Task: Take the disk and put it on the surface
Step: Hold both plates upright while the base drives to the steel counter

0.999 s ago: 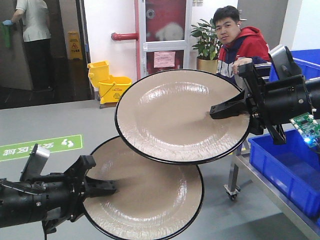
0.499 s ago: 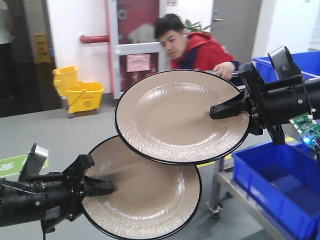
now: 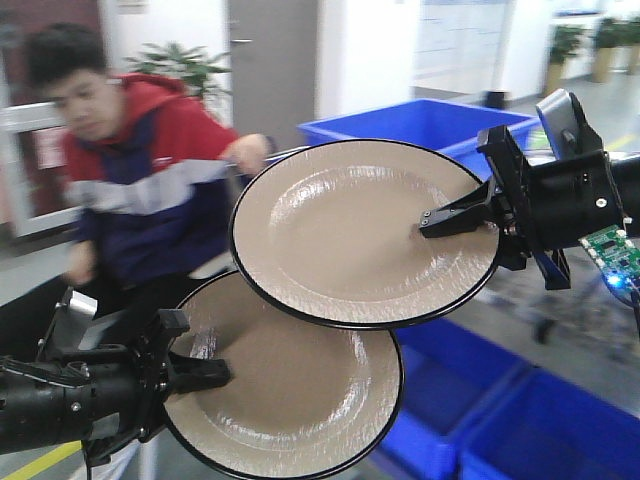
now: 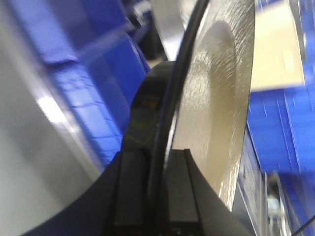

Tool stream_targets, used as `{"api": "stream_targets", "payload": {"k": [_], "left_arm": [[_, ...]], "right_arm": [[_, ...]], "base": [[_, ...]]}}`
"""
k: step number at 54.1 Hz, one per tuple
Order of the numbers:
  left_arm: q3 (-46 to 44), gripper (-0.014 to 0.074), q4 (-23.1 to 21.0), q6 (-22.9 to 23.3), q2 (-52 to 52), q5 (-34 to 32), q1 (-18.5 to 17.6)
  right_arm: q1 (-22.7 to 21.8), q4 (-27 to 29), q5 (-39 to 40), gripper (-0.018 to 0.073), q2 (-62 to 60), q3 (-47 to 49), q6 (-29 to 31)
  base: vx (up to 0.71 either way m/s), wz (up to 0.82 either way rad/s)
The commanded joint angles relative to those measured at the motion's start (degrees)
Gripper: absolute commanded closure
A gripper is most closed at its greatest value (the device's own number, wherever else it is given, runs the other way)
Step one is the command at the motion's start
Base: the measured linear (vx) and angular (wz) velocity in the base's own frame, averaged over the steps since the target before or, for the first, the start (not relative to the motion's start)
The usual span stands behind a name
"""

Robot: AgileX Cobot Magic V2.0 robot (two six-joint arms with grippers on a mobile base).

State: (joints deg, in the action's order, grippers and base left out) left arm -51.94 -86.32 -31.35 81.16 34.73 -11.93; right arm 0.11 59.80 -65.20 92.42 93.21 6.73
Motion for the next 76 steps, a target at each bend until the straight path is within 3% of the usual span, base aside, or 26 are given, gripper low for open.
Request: {"api": "stream_targets", "payload": {"k": [1,36,76], "left_arm": [[-2.1,0.0595,-5.4,0.6,-2.2,2.5,-0.1],[-2.1,0.0595,-5.4,0.6,-2.2,2.5,-0.1],[-2.1,0.0595,-5.4,0.6,-2.2,2.5,-0.1]], "right_arm": [[-0.2,6.8,2.6,0.0567,-2.7,2.2,-0.1],[-0.2,6.9,2.5,0.0567,-2.7,2.2,-0.1],[-0.2,6.9,2.5,0.0567,-2.7,2.2,-0.1]], "base": [[0.32,-0.9],[0.31,-0.74],[0.24,-0.38]]}}
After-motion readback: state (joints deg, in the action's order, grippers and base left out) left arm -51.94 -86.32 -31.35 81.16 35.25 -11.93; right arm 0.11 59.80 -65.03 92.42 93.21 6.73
